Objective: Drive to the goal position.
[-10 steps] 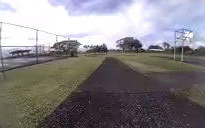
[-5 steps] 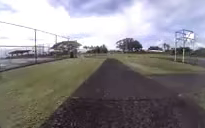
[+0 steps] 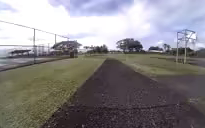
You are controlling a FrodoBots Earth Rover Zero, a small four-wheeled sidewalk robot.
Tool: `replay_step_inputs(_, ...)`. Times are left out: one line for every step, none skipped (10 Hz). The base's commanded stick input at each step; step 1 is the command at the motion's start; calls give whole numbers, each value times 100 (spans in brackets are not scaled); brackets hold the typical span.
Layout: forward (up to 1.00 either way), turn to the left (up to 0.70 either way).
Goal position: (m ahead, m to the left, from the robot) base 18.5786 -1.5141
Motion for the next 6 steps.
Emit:
replay_step_inputs(50,-50)
replay_step_inputs(50,-31)
replay_step_inputs(50,-11)
replay_step_inputs(50,0)
replay_step_inputs(50,0)
replay_step_inputs(50,0)
